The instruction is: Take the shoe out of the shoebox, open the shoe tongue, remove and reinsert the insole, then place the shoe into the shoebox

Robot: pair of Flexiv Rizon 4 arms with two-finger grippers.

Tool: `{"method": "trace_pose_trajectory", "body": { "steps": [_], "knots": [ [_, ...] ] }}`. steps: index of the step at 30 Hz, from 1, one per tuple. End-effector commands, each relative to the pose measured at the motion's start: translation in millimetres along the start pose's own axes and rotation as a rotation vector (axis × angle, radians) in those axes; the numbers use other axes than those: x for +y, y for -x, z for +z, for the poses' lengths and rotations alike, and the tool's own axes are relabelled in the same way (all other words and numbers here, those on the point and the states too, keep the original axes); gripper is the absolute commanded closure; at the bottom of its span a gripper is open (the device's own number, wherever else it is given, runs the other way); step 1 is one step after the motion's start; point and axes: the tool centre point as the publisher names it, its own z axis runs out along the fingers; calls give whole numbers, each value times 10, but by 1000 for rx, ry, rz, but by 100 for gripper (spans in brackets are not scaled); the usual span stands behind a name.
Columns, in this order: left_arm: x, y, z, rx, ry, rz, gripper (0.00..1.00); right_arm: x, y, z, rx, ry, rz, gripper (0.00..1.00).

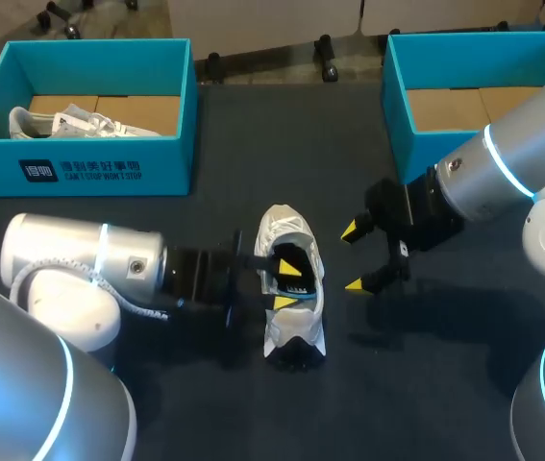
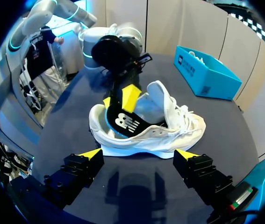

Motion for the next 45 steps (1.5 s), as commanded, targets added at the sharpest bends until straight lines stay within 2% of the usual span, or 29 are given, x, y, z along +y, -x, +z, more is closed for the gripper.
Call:
{"method": "trace_pose_trajectory", "body": {
  "steps": [1, 7, 16, 17, 18, 19, 20, 21, 28, 35, 40, 43, 45],
  "knots": [
    [29, -26, 23, 18, 8, -1, 100, 5, -6, 8, -2, -1, 0, 0],
    [163, -62, 71, 45, 34, -5, 100, 5, -6, 8, -2, -1, 0, 0],
    [217, -59, 46, 57, 67, -4, 100, 5, -6, 8, -2, -1, 0, 0],
    [191, -39, 31, 46, 59, -5, 63, 5, -6, 8, -2, -1, 0, 0],
    [159, -17, 13, 42, 53, -6, 31, 5, -6, 8, -2, -1, 0, 0],
    [132, 2, -2, 37, 49, -2, 13, 5, -6, 8, -2, -1, 0, 0],
    [107, 26, -18, 30, 45, -1, 4, 5, -6, 8, -2, -1, 0, 0],
    [82, 50, -32, 25, 39, -1, 0, 5, -6, 8, -2, -1, 0, 0],
    [-118, 166, -132, 7, 10, 19, 2, 5, -6, 8, -2, -1, 0, 0],
    [-165, 238, -241, 17, 25, 43, 0, 5, -6, 8, -2, -1, 0, 0],
    [-212, 334, -327, 44, 32, 58, 7, 5, -6, 8, -2, -1, 0, 0],
    [-231, 401, -361, 73, 35, 68, 7, 5, -6, 8, -2, -1, 0, 0],
    [-253, 431, -380, 105, 33, 81, 16, 5, -6, 8, -2, -1, 0, 0]
  ]
}}
